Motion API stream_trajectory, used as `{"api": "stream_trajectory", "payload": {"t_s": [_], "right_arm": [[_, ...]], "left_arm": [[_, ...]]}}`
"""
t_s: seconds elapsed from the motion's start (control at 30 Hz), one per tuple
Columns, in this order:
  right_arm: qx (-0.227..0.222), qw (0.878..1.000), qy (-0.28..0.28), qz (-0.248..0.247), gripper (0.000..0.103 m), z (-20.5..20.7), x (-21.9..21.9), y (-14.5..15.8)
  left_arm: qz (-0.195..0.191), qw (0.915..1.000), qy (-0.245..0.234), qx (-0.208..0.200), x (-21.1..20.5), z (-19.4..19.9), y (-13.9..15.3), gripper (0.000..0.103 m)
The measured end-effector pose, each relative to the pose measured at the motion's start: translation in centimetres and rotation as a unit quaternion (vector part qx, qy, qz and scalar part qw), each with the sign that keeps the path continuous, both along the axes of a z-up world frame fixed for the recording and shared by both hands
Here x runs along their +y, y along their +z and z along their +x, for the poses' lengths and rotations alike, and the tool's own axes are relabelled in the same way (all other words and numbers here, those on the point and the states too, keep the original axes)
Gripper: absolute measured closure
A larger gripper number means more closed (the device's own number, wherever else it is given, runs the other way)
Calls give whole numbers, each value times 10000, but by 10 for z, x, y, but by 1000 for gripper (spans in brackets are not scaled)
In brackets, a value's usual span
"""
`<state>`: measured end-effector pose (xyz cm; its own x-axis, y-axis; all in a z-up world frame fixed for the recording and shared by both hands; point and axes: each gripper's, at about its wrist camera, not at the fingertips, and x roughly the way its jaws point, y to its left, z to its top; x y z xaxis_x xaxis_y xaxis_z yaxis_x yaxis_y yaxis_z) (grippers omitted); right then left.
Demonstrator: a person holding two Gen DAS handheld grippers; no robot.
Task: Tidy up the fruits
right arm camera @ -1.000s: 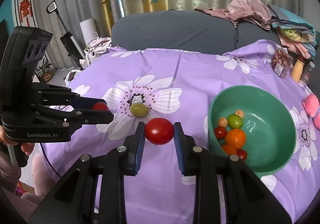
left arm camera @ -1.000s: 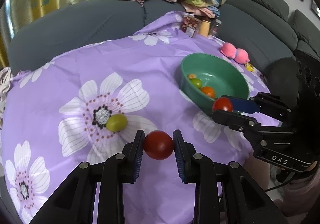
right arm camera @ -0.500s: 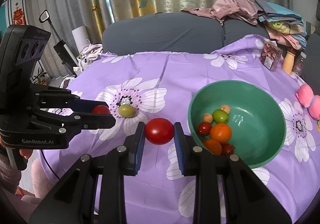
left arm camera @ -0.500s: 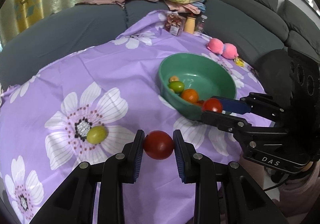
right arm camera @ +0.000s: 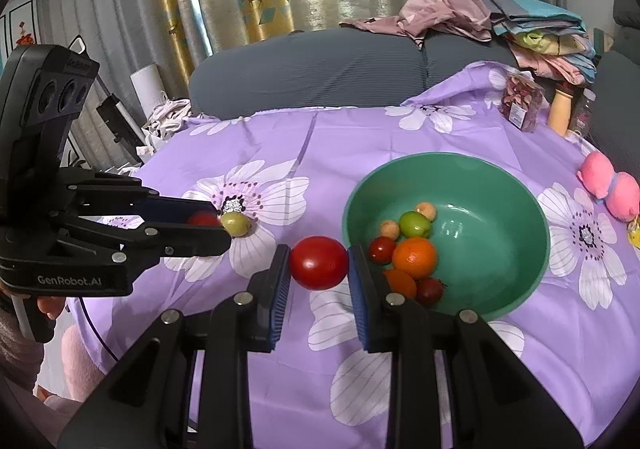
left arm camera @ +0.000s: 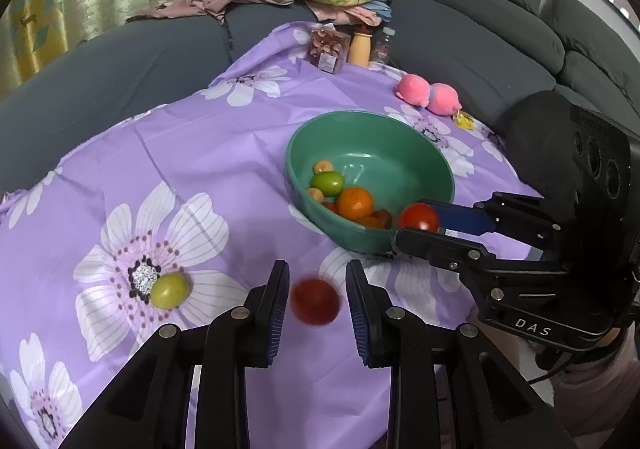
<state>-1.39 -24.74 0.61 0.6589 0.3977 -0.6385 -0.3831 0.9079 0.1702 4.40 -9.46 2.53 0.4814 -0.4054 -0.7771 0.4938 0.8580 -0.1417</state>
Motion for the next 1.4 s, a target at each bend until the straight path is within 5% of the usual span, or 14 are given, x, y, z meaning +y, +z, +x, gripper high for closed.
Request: {"api": "stream_trajectory", "payload": {"t_s": [0.37,1.17,1.3,1.4], "right_arm": [[27,9999,-107,56,74,-1,-10,-3],[316,9990,314,8,74,8,19,-19],[370,9986,375,0,74,9,24,-23],[392,9983,431,10,74,9,27,-24]], "left_arm": [[6,10000,-34,90,-6,8,-6,73],[133,9930,798,856,49,23,-62,73],[170,9899,988,1002,60,24,-73,53],[176,9882,1066,1087,64,24,-80,52]]}}
